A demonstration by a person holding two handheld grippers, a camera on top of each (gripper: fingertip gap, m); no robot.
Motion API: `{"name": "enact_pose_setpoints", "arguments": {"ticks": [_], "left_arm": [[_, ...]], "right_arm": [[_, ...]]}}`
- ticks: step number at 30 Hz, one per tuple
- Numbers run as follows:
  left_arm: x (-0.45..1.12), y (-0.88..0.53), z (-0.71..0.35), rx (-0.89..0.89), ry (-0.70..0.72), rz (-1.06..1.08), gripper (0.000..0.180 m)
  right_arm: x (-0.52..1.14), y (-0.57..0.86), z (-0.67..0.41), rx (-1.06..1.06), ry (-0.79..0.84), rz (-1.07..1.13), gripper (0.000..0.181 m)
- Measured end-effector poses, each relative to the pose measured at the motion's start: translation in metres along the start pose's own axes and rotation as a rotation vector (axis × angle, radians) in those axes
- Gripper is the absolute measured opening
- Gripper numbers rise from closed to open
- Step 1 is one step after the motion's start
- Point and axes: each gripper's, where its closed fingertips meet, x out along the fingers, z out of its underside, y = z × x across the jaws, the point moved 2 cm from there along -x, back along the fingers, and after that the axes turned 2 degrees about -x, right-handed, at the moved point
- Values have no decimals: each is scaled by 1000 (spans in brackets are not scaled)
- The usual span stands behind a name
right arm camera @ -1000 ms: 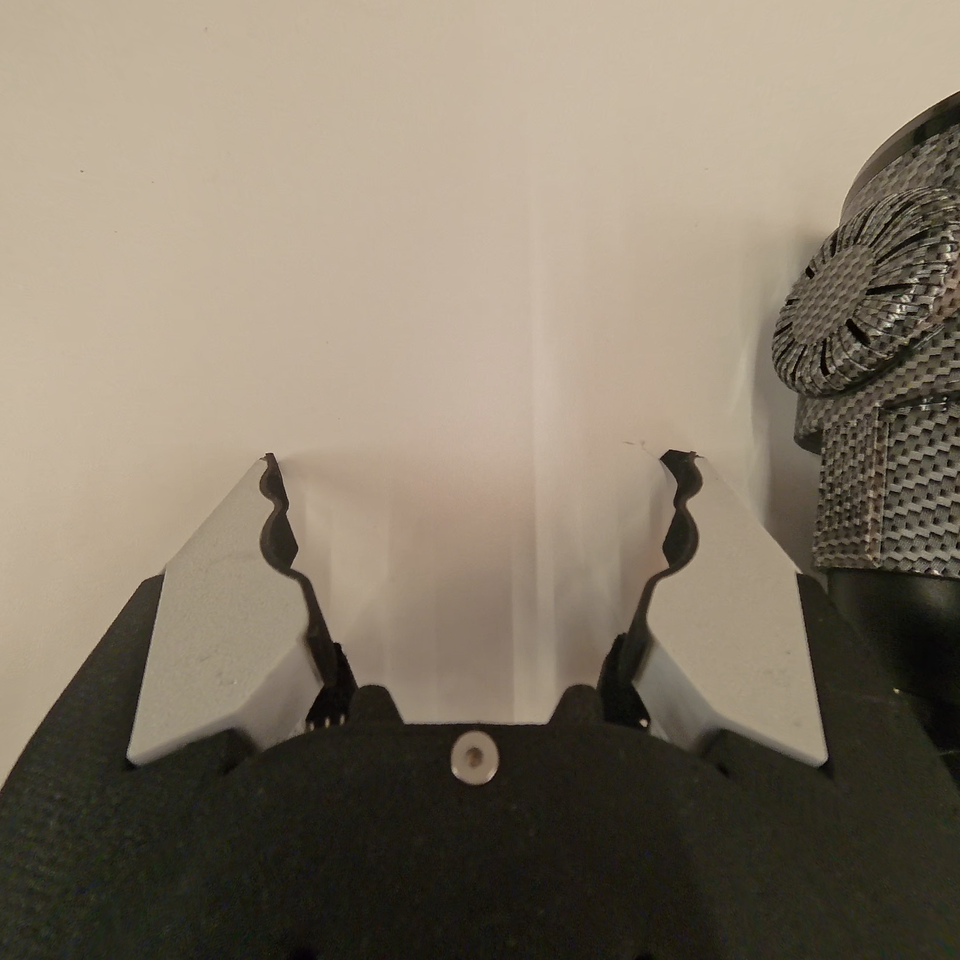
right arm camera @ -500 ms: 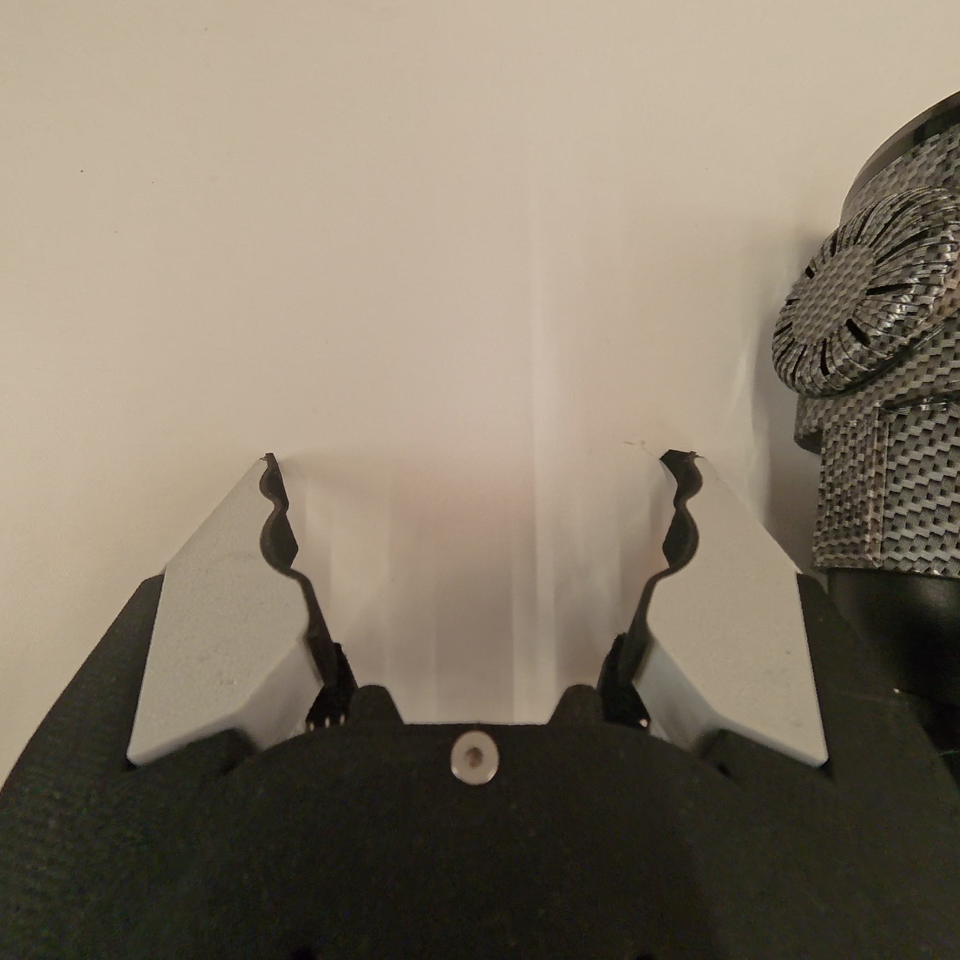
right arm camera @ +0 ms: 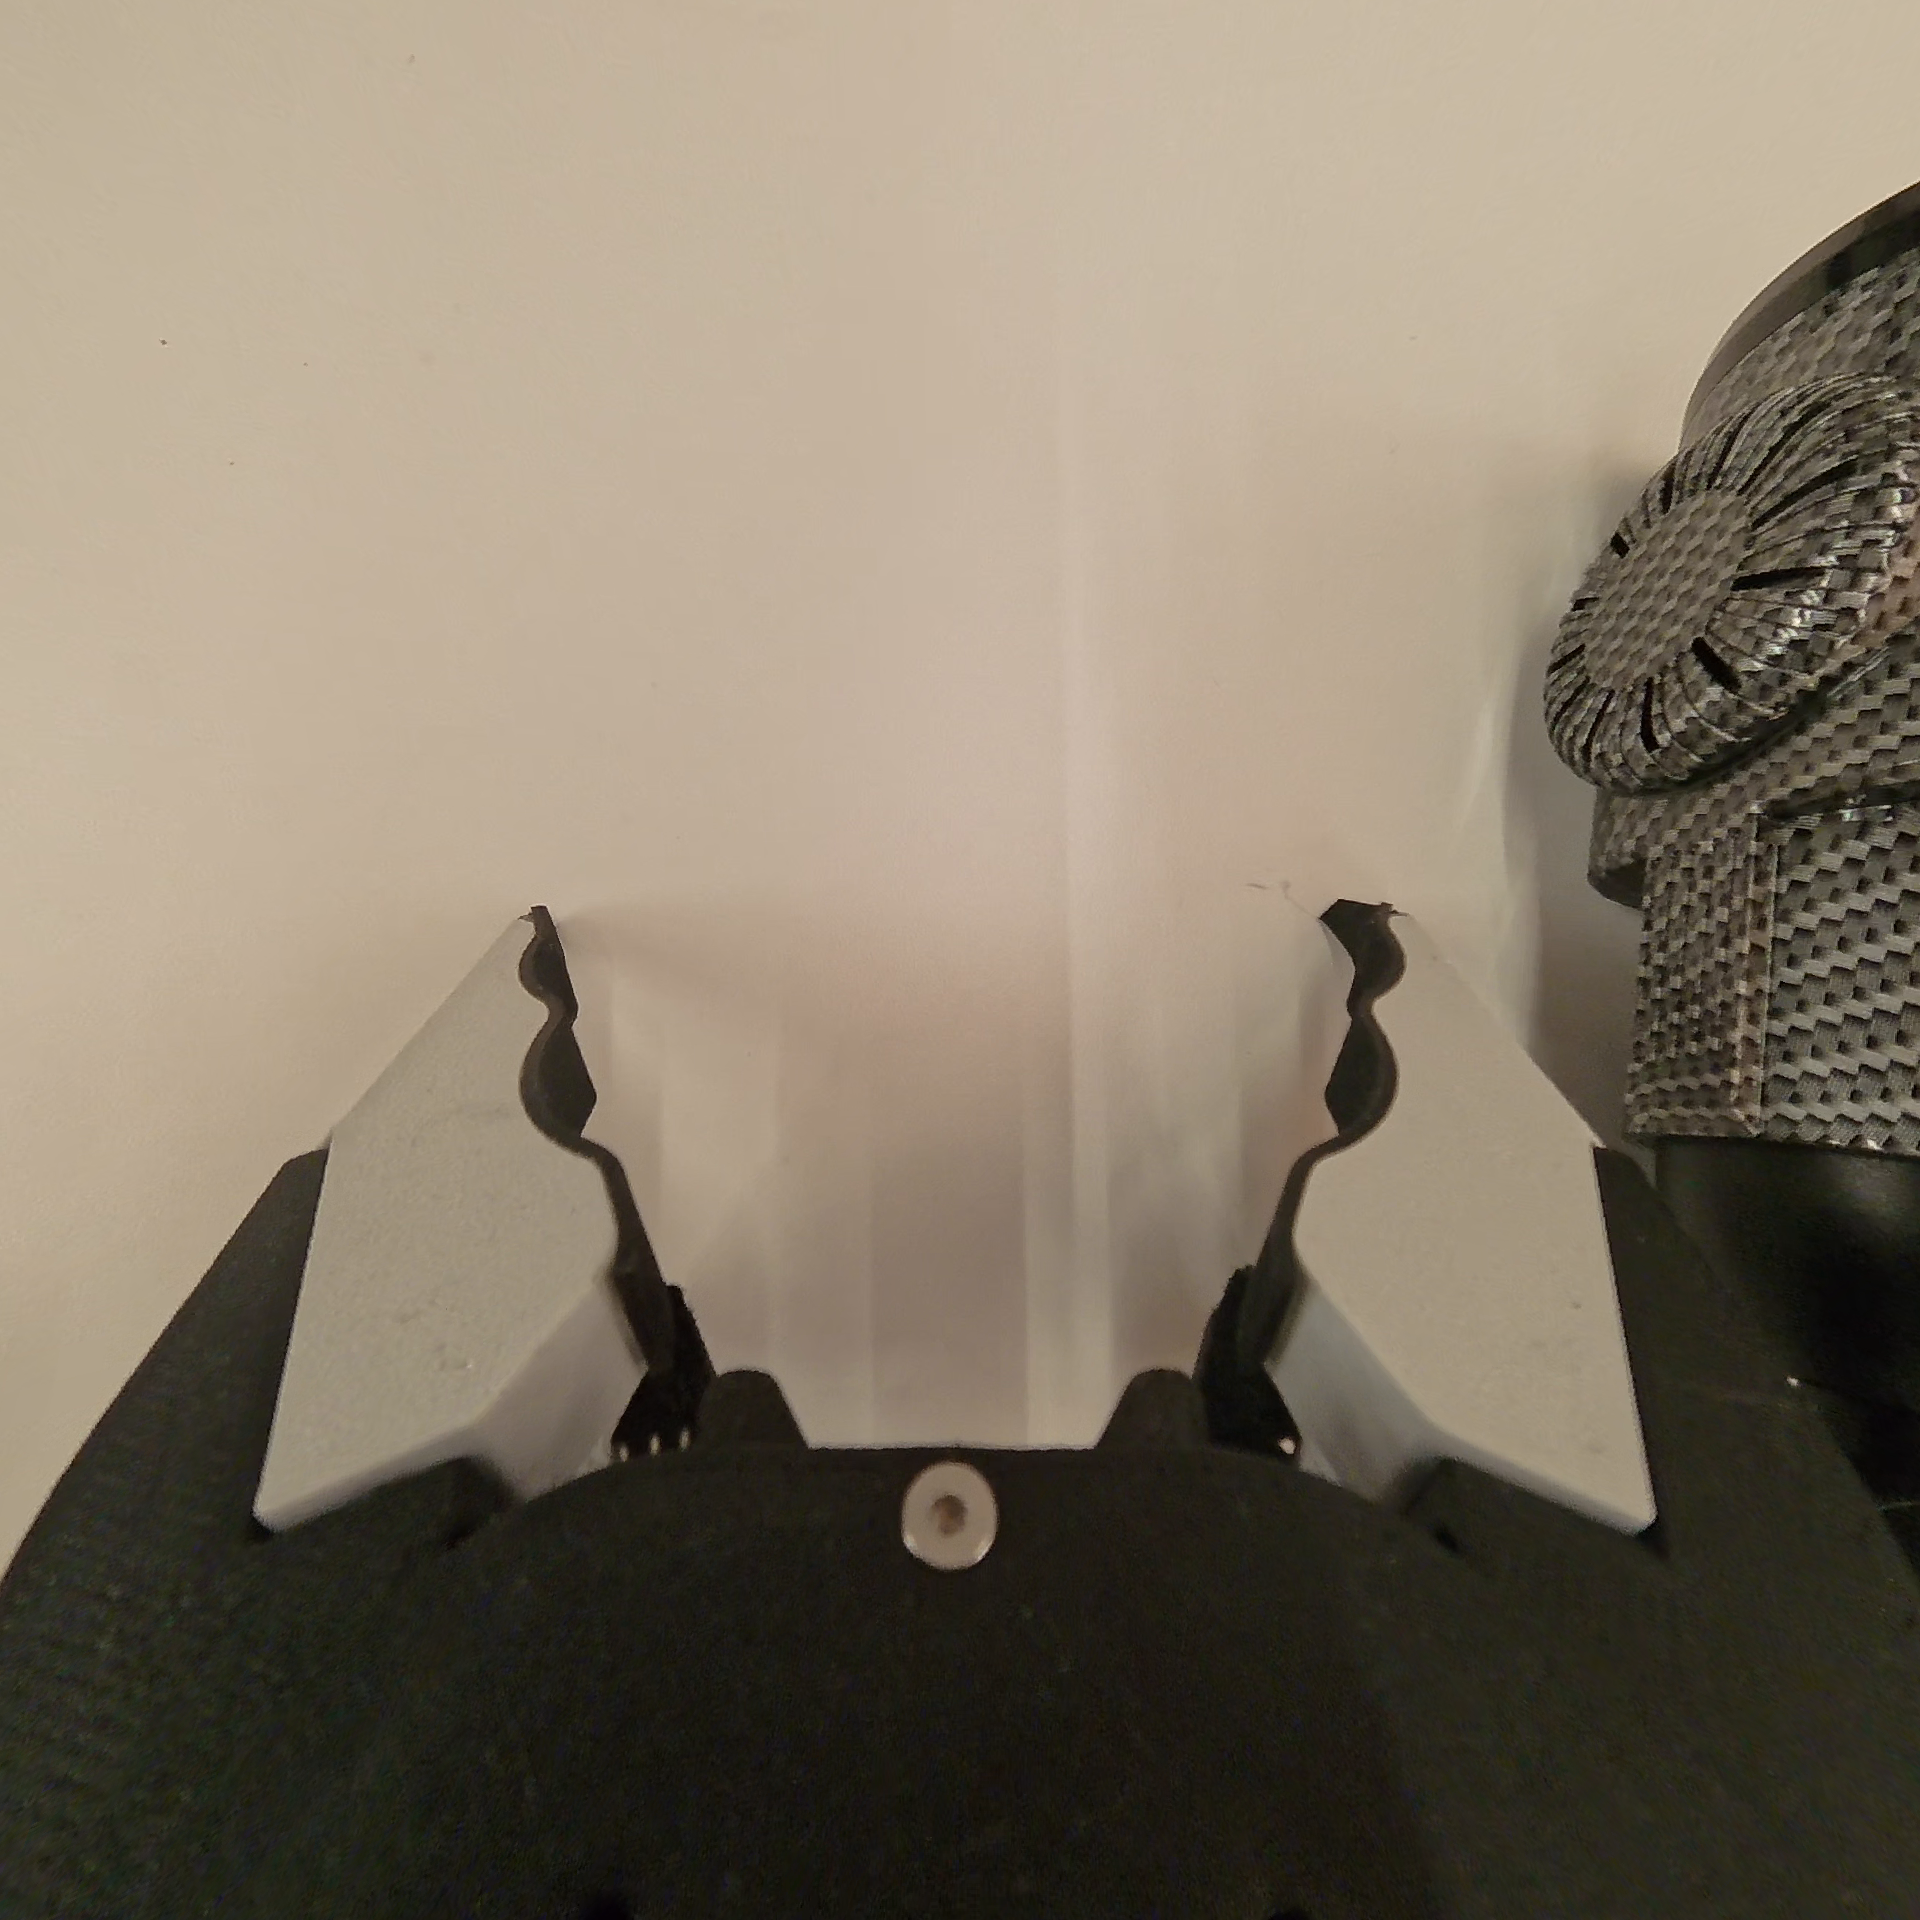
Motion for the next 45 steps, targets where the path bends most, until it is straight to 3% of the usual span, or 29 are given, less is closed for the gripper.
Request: {"name": "enact_pose_setpoints", "arguments": {"ticks": [6, 23, 45], "left_arm": [[2, -9, -3, -136, 49, 4, 25], [11, 8, -20, 416, 46, -163, 26], [18, -4, -2, 499, -29, -254, 23]], "right_arm": [[0, 0, 0, 0, 0, 0, 144], [0, 0, 0, 0, 0, 0, 144], [0, 0, 0, 0, 0, 0, 144]]}}
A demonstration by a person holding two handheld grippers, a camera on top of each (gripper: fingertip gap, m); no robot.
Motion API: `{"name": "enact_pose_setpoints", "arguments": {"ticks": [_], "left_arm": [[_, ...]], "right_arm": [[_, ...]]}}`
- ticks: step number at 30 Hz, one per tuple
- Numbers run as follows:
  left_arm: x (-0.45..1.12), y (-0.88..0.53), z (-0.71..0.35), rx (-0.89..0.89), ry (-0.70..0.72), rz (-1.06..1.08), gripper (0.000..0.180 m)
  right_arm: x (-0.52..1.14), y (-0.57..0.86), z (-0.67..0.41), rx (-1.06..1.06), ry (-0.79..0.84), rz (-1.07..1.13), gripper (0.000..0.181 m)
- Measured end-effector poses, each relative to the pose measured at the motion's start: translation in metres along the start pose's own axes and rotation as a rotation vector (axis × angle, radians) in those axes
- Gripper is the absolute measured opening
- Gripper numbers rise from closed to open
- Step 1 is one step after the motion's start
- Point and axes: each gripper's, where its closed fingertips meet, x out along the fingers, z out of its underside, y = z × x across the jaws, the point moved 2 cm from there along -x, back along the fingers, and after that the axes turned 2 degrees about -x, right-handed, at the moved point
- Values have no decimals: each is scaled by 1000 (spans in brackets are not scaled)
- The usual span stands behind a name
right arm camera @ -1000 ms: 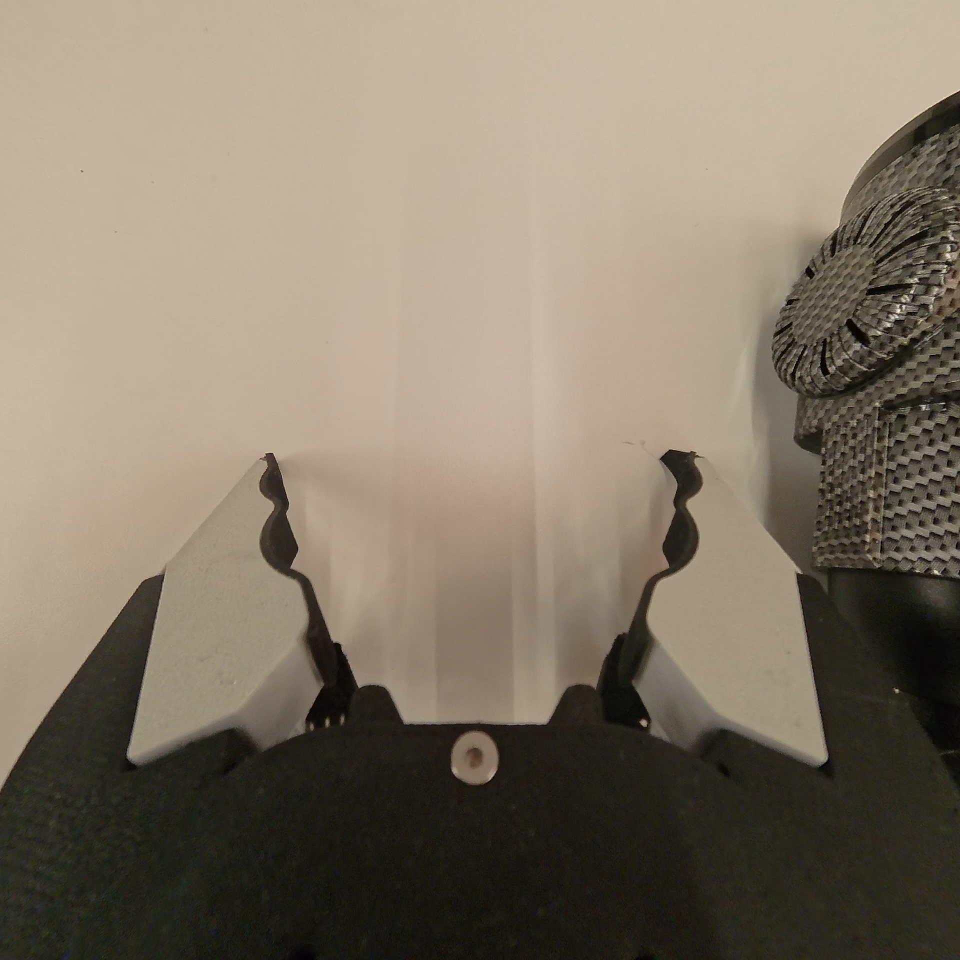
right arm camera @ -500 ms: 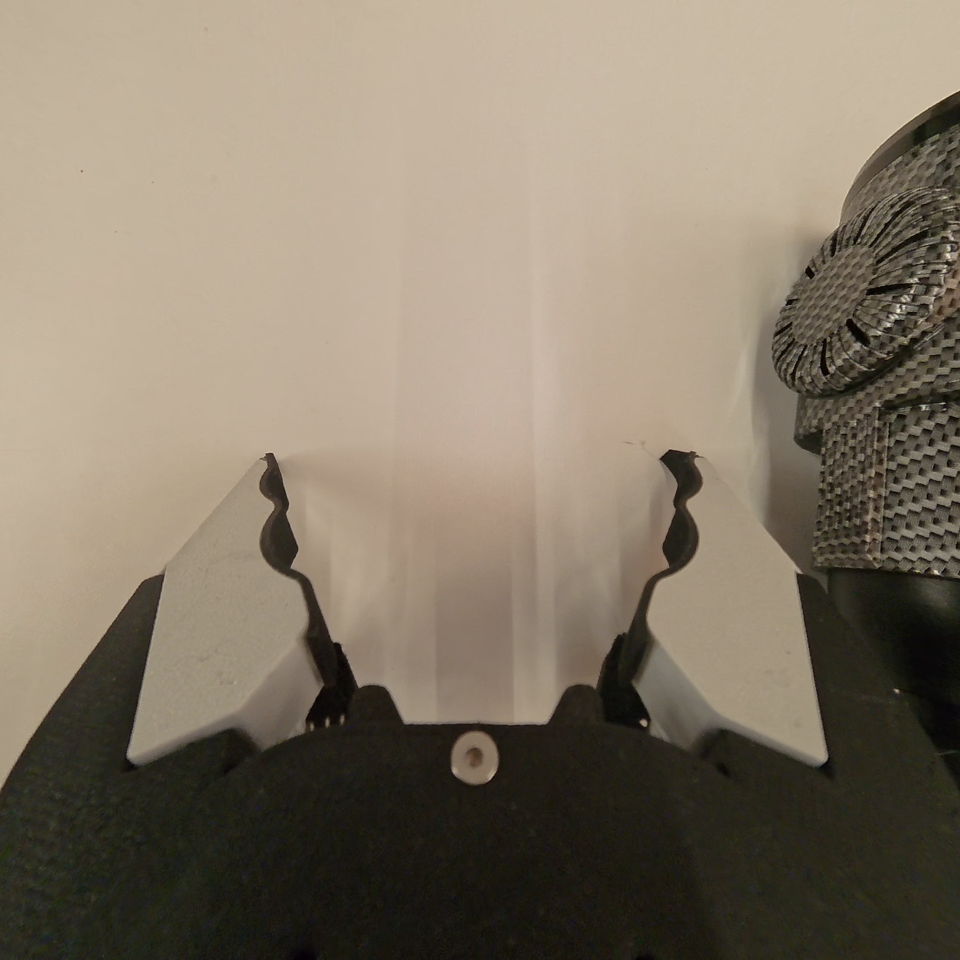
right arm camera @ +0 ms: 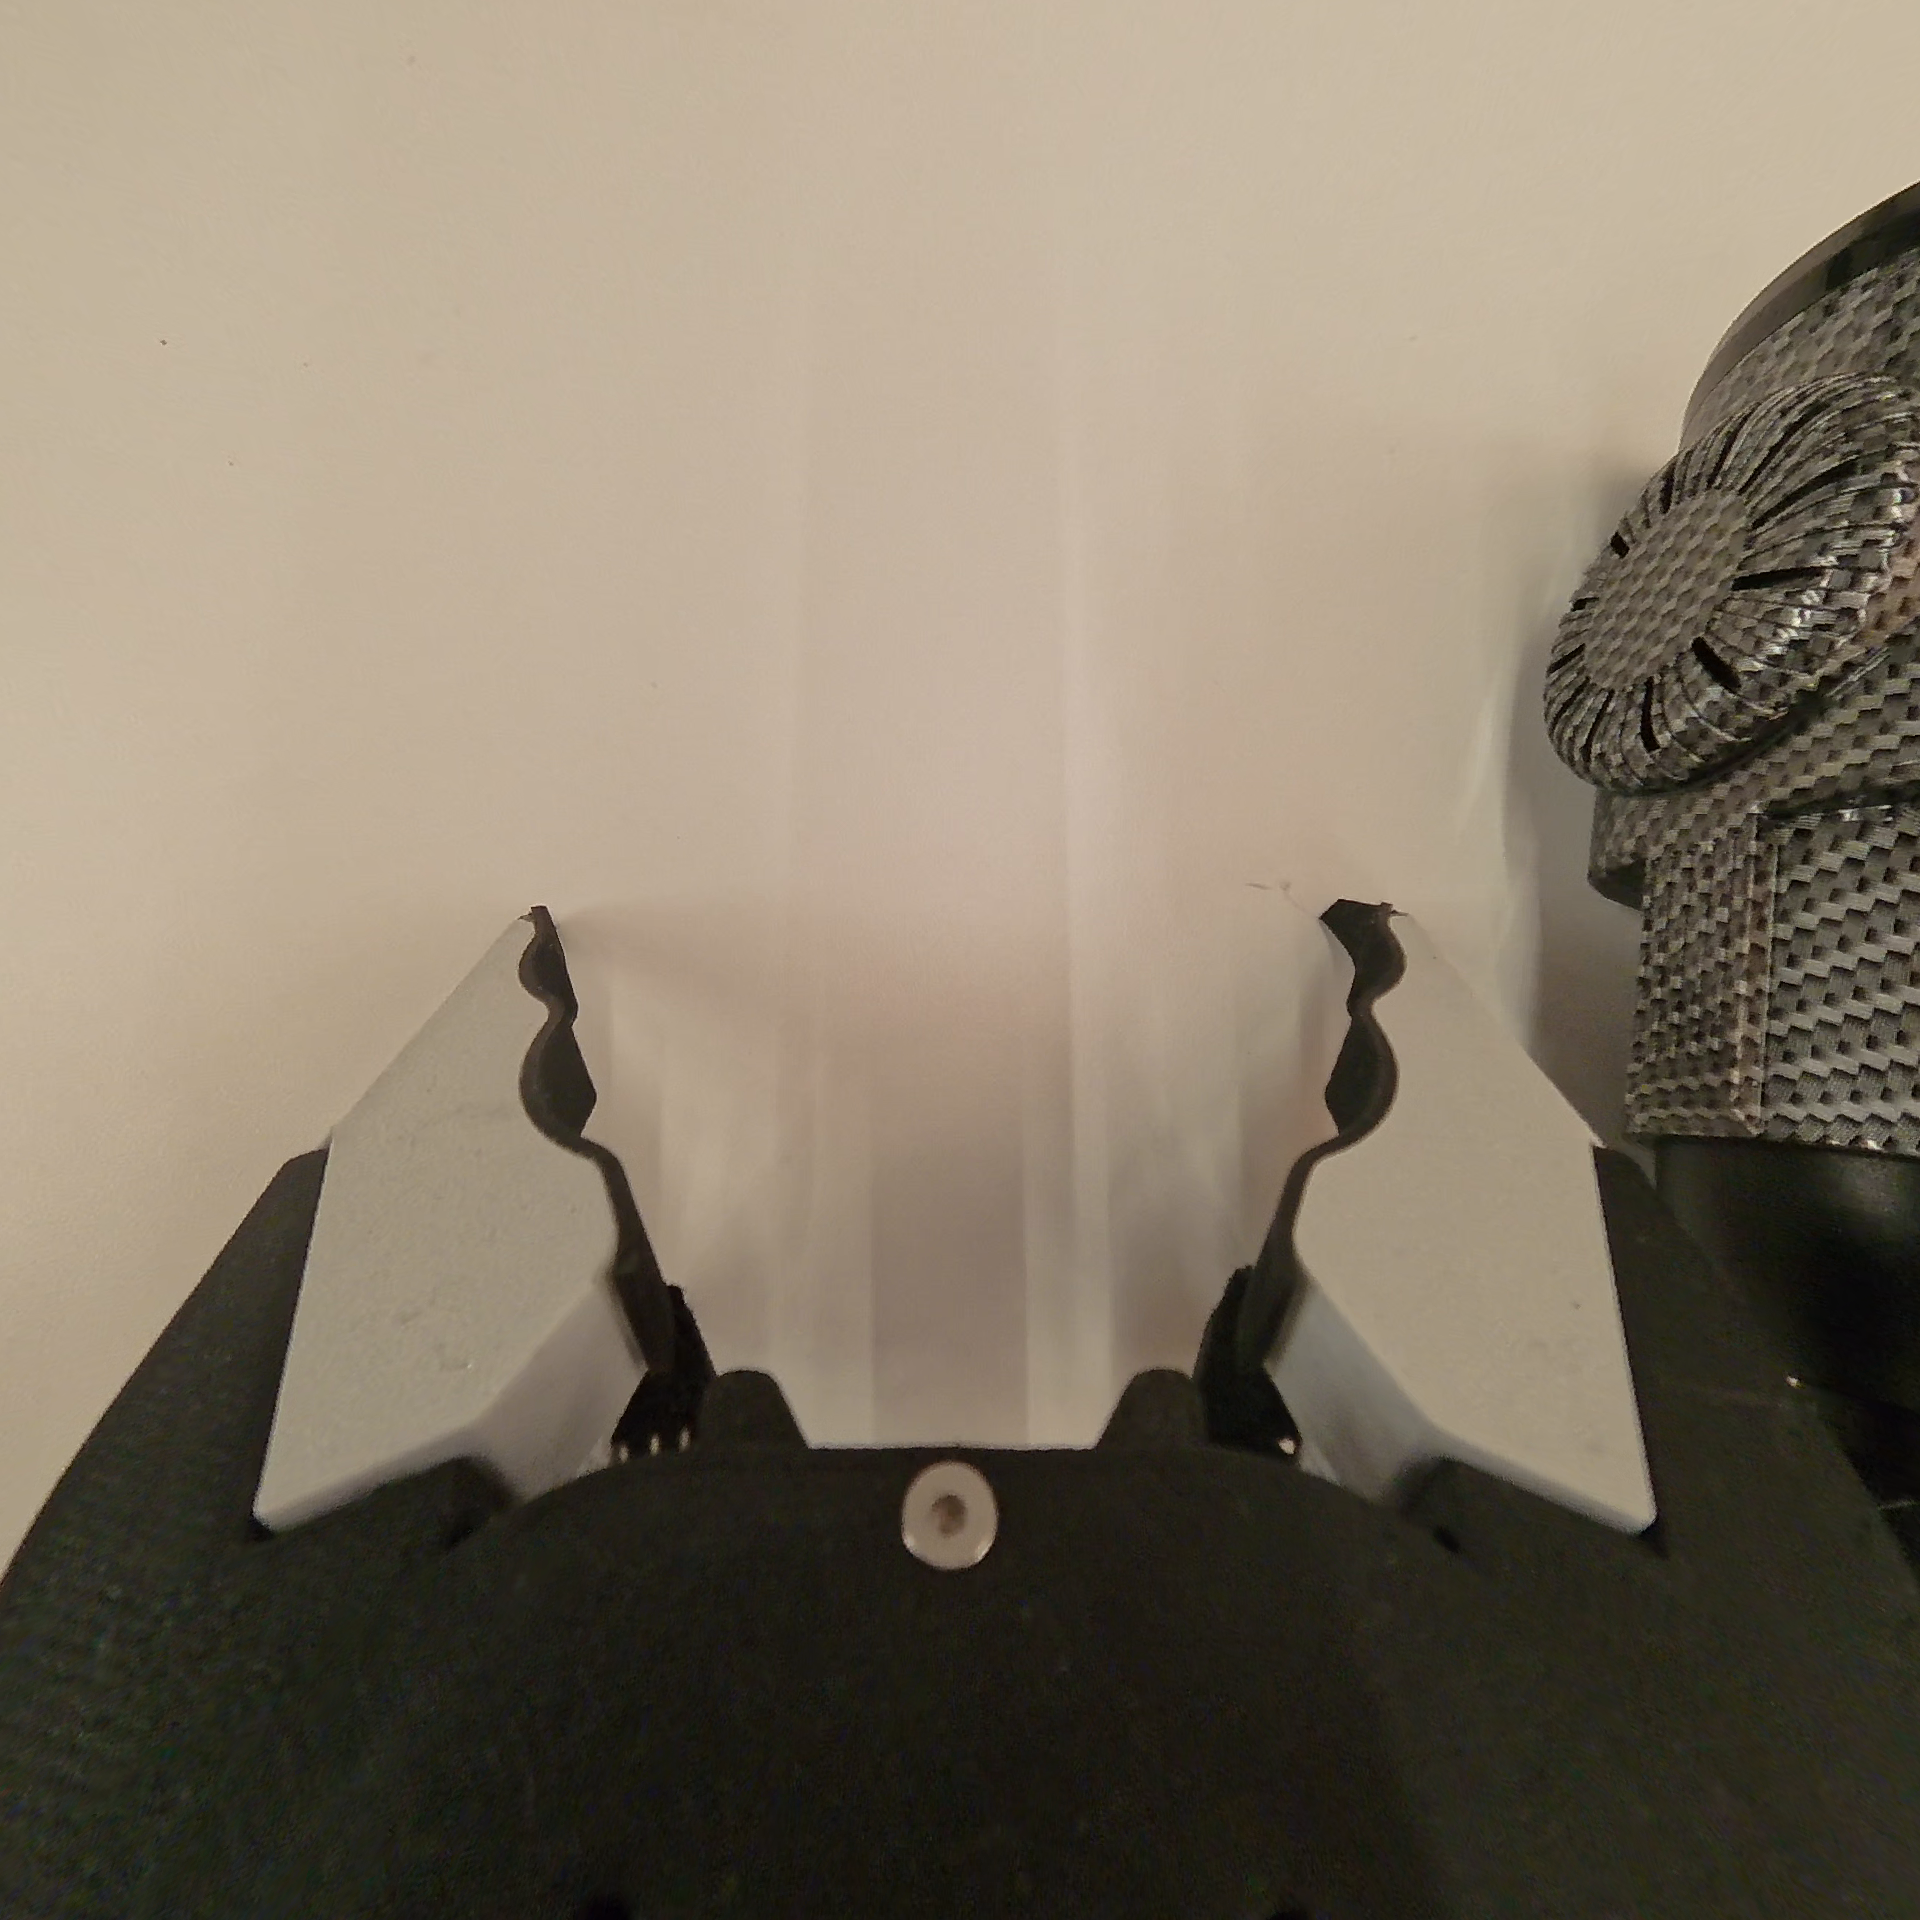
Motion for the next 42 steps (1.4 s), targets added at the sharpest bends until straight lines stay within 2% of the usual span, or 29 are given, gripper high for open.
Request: {"name": "enact_pose_setpoints", "arguments": {"ticks": [6, 15, 35, 42], "left_arm": [[-1, 1, 5, 24, -3, 4, 22], [-6, -4, 0, -135, 17, 125, 24], [-26, -15, 4, -80, 15, 76, 15], [-32, -19, 0, -260, 47, 116, 14]], "right_arm": [[0, 0, 0, 0, 0, 0, 144], [0, 0, 0, 0, 0, 0, 144], [0, 0, 0, 0, 0, 0, 144], [0, 0, 0, 0, 0, 0, 144]]}}
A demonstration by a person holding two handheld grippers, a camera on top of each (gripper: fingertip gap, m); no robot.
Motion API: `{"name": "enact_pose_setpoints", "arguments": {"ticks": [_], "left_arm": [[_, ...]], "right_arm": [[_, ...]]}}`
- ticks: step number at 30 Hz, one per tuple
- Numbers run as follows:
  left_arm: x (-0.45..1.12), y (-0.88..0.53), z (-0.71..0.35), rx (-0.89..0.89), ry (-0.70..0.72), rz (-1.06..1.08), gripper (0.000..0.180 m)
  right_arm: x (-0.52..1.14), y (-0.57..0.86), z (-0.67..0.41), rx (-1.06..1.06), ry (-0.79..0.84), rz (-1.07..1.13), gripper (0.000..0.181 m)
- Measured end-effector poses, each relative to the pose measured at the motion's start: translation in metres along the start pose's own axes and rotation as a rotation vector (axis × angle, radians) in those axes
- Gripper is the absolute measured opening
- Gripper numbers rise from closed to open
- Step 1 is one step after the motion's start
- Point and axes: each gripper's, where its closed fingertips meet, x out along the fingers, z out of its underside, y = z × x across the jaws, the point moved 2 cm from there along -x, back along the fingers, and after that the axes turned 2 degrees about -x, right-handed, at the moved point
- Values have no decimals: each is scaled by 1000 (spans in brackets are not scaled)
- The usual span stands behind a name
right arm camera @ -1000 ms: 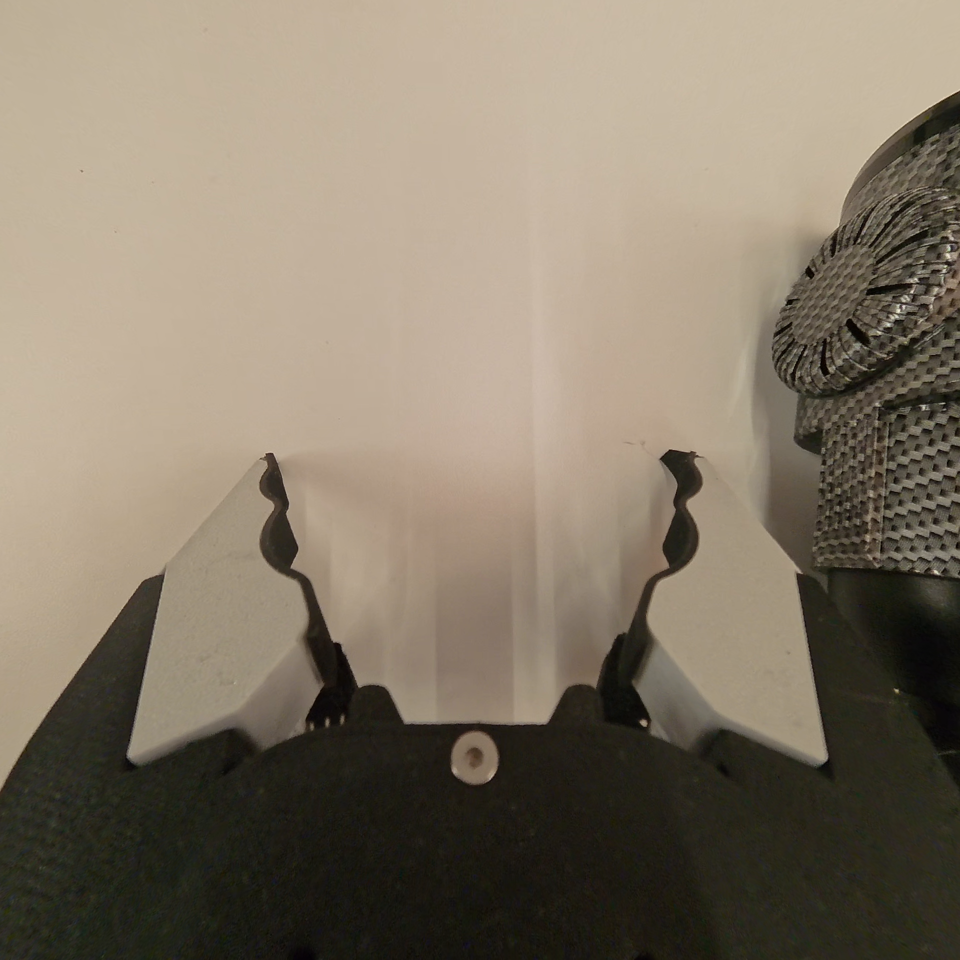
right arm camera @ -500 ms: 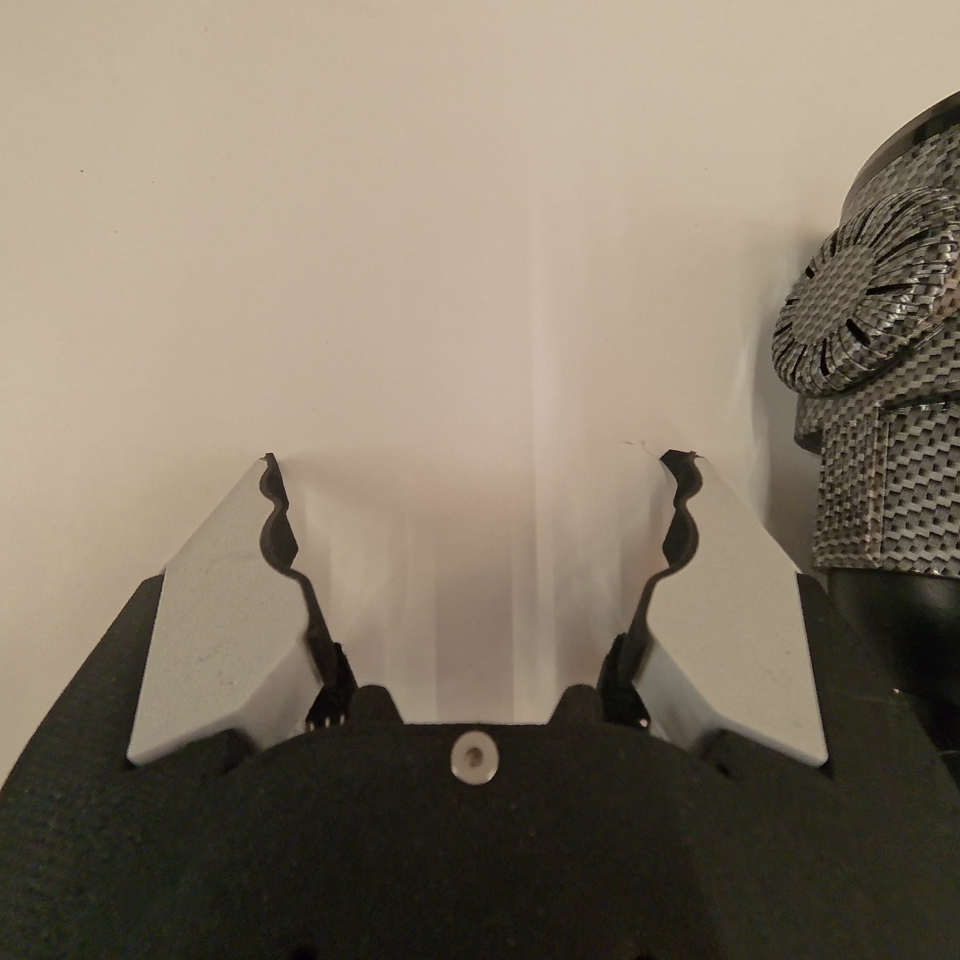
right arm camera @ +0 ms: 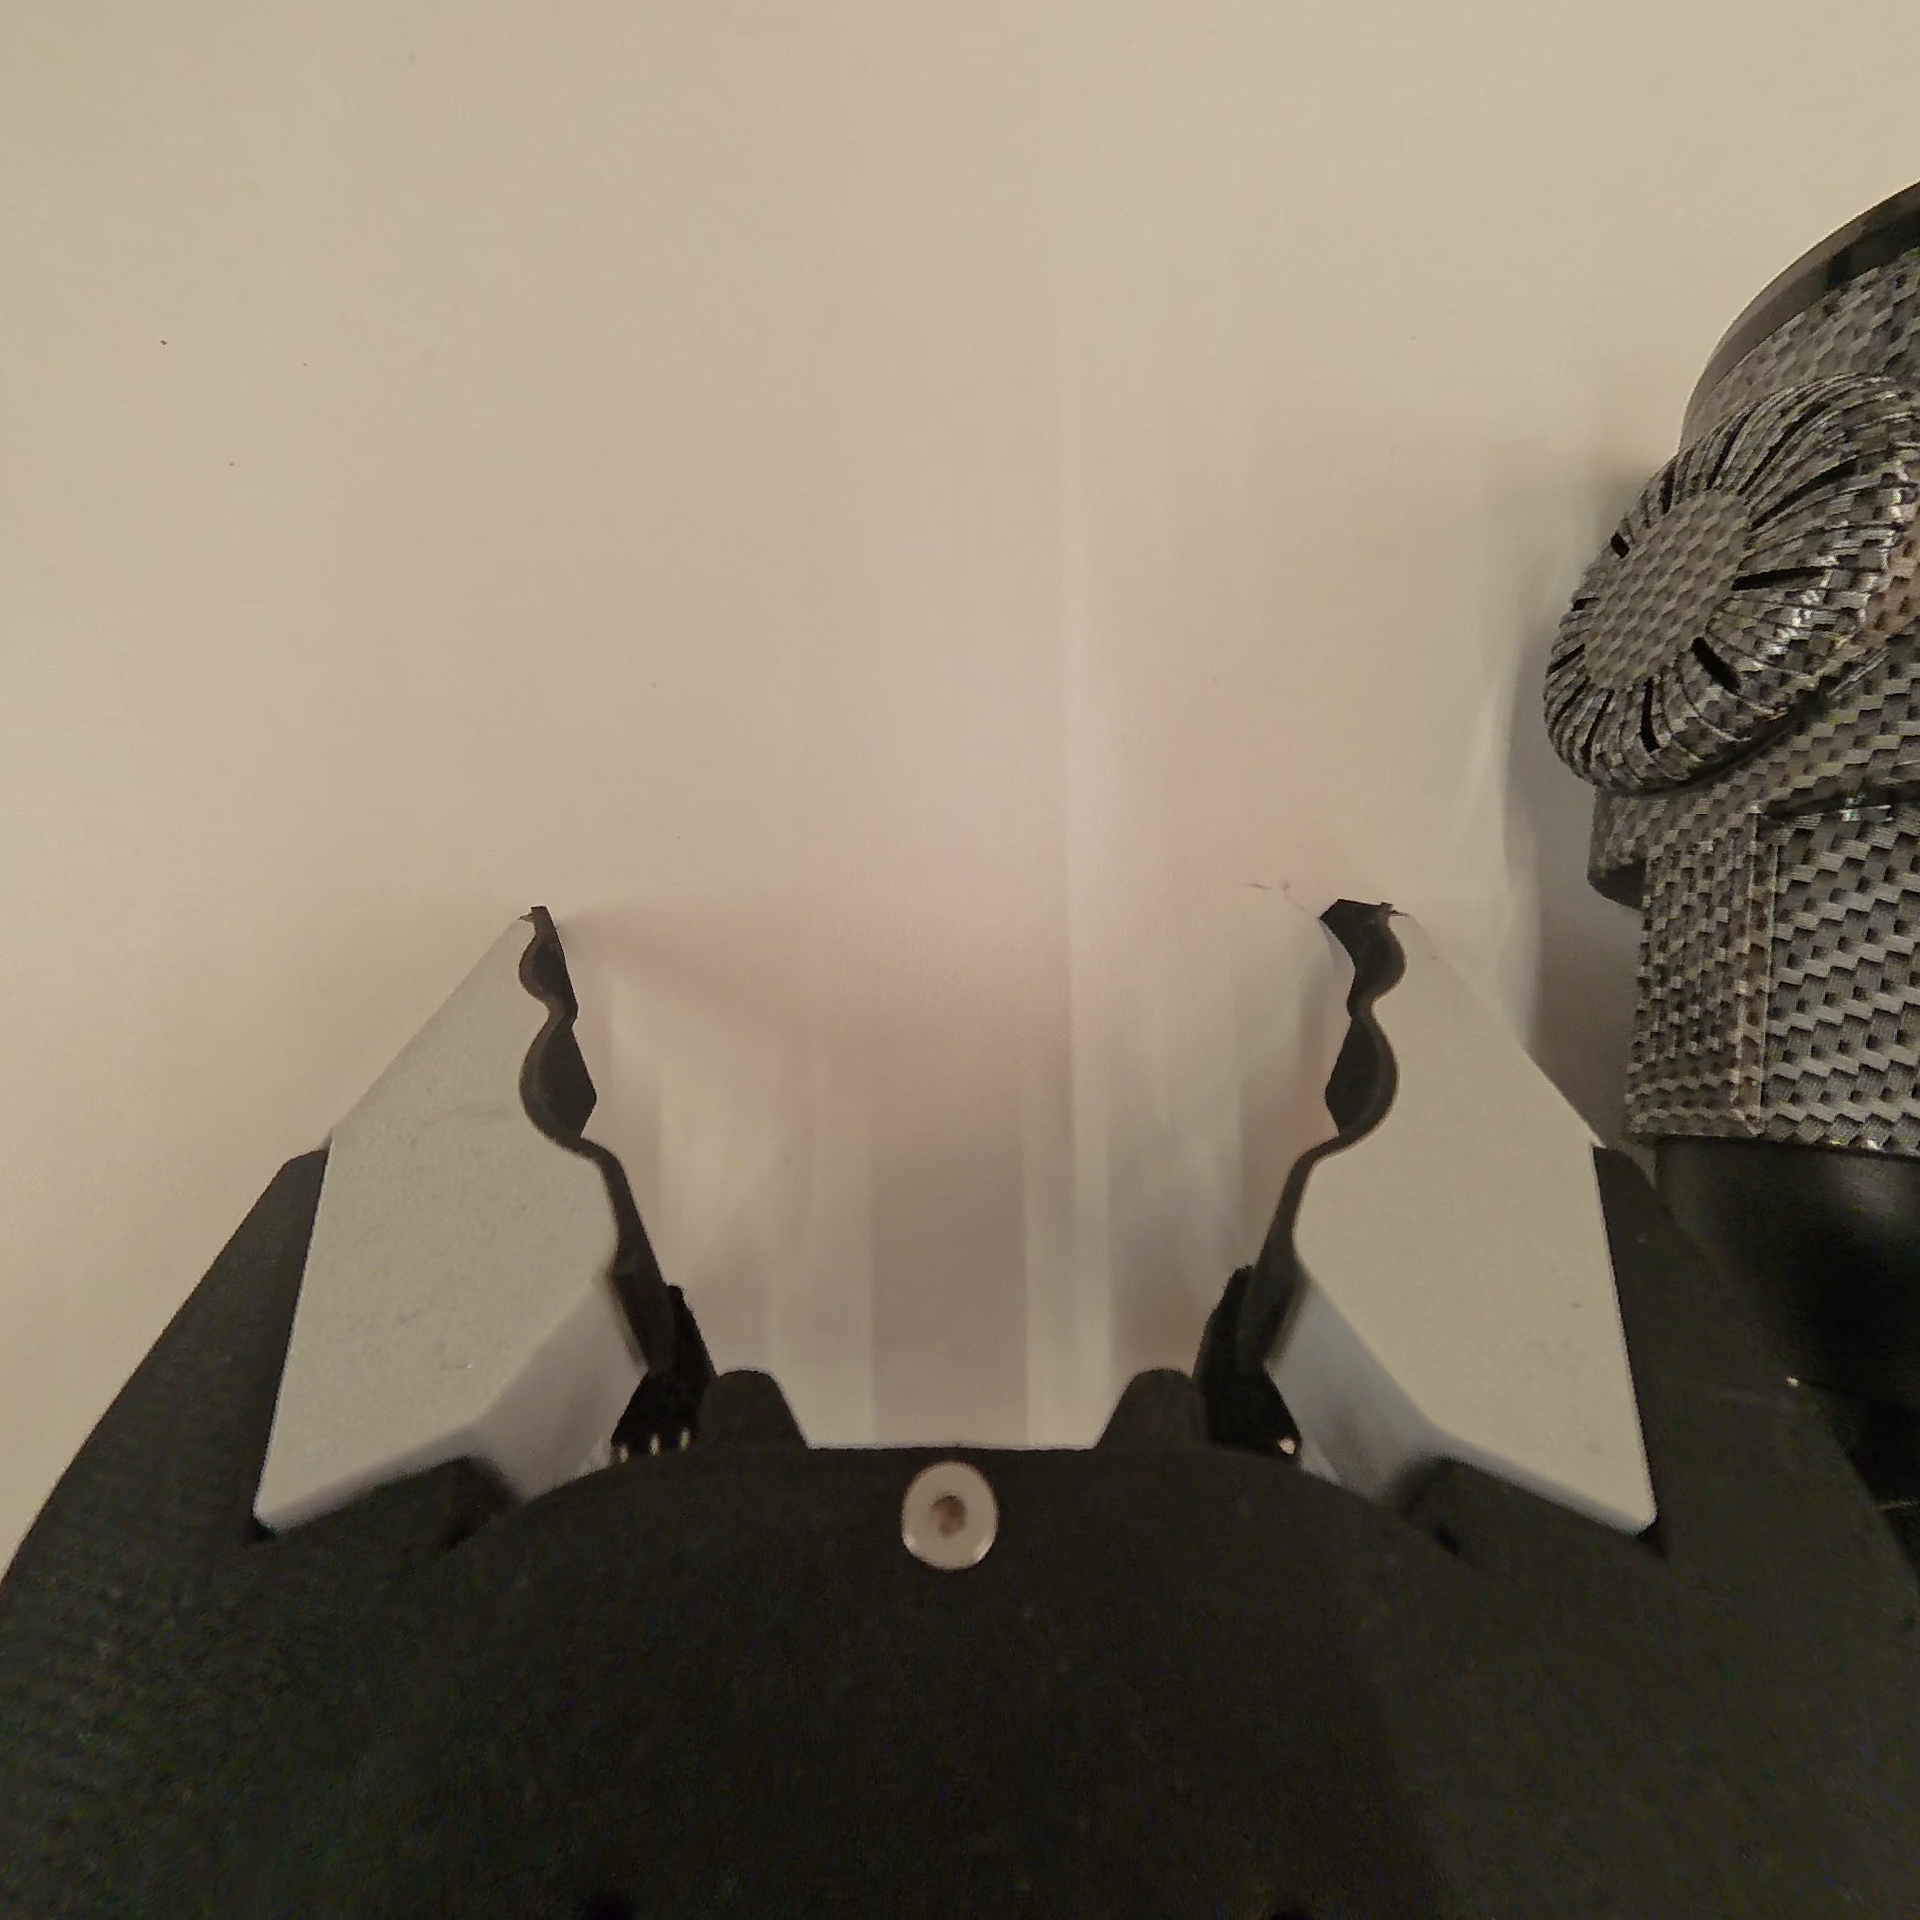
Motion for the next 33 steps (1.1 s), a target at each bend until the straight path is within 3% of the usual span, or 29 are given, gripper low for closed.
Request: {"name": "enact_pose_setpoints", "arguments": {"ticks": [5, 7, 20, 23, 26, 28, 30, 33], "left_arm": [[2, 3, -7, -40, 32, -31, 12], [6, 1, -8, -66, 48, -73, 0], [52, 15, 22, -184, -6, -317, 0], [41, 6, 22, -288, 19, -366, 2], [36, 9, 25, -432, 19, -299, 23], [31, 11, 25, -533, 43, -250, 27], [19, 11, 19, -557, 76, -220, 57], [4, 17, 16, -542, 69, -175, 75]], "right_arm": [[0, 0, 0, 0, 0, 0, 144], [0, 0, 0, 0, 0, 0, 144], [0, 0, 0, 0, 0, 0, 144], [0, 0, 0, 0, 0, 0, 144], [0, 0, 0, 0, 0, 0, 144], [0, 0, 0, 0, 0, 0, 144], [0, 0, 0, 0, 0, 0, 144], [0, 0, 0, 0, 0, 0, 144]]}}
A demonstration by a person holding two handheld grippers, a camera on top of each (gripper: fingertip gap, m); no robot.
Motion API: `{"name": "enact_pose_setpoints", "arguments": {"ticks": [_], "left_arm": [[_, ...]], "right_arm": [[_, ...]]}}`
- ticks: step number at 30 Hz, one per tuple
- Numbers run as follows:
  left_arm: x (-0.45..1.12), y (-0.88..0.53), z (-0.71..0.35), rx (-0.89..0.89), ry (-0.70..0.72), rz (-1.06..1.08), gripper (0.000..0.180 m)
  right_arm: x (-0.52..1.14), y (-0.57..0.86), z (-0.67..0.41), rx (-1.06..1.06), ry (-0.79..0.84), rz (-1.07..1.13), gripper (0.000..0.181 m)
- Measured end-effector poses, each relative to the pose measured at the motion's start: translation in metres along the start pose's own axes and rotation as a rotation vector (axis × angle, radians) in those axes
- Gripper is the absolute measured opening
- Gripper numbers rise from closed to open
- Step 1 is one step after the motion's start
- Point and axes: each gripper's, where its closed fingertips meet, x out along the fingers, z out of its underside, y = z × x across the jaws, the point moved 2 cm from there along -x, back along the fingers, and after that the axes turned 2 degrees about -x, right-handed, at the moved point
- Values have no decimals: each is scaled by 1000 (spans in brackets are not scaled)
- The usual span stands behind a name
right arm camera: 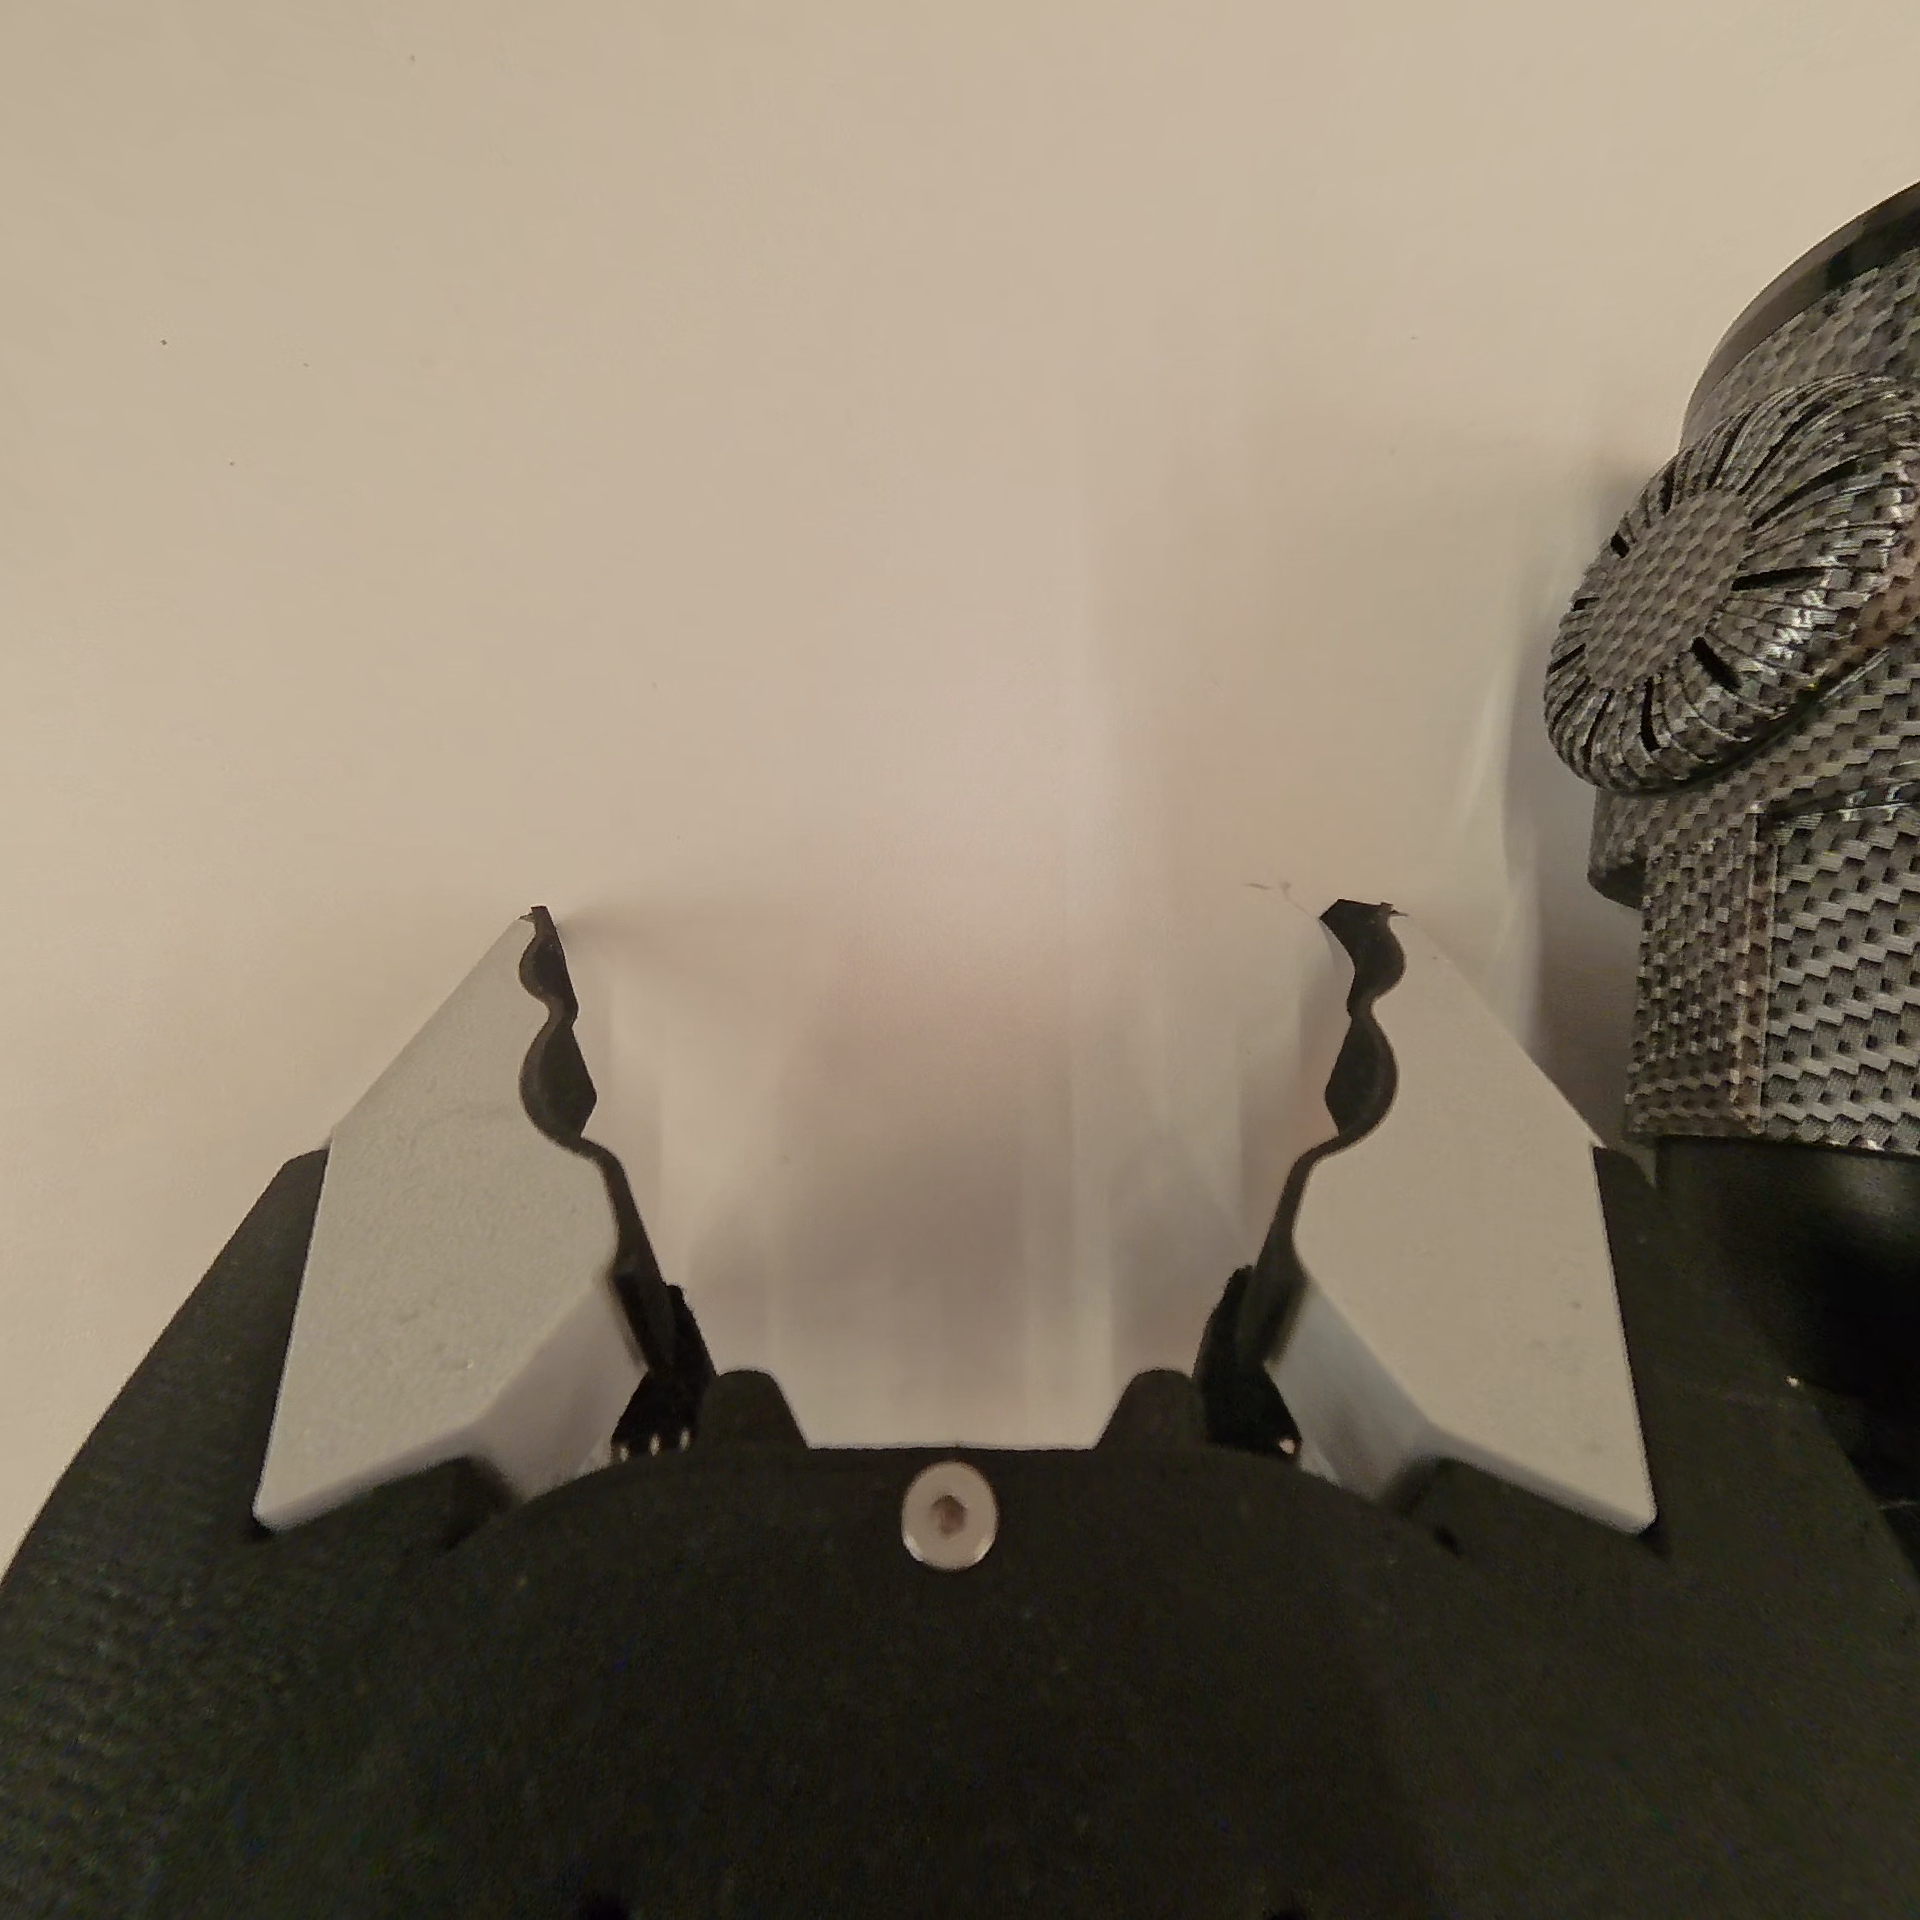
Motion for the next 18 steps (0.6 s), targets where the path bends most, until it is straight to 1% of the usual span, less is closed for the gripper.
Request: {"name": "enact_pose_setpoints", "arguments": {"ticks": [1, 3, 5, 6, 9, 12, 15, 18], "left_arm": [[-4, 0, 0, 45, -2, -25, 77], [-10, 0, 1, 169, -24, -98, 71], [-22, 0, -4, 273, -2, -184, 40], [-31, -1, -7, 301, 14, -211, 32], [-64, -5, -6, 257, 44, -240, 30], [-91, -6, 0, 240, 31, -284, 29], [-113, -1, 0, 138, 43, -217, 30], [-122, 15, 9, 68, -9, -109, 30]], "right_arm": [[0, 0, 0, 0, 0, 0, 144], [0, 0, 0, 0, 0, 0, 144], [0, 0, 0, 0, 0, 0, 144], [0, 0, 0, 0, 0, 0, 144], [0, 0, 0, 0, 0, 0, 144], [0, 0, 0, 0, 0, 0, 144], [0, 0, 0, 0, 0, 0, 144], [0, 0, 0, 0, 0, 0, 144]]}}
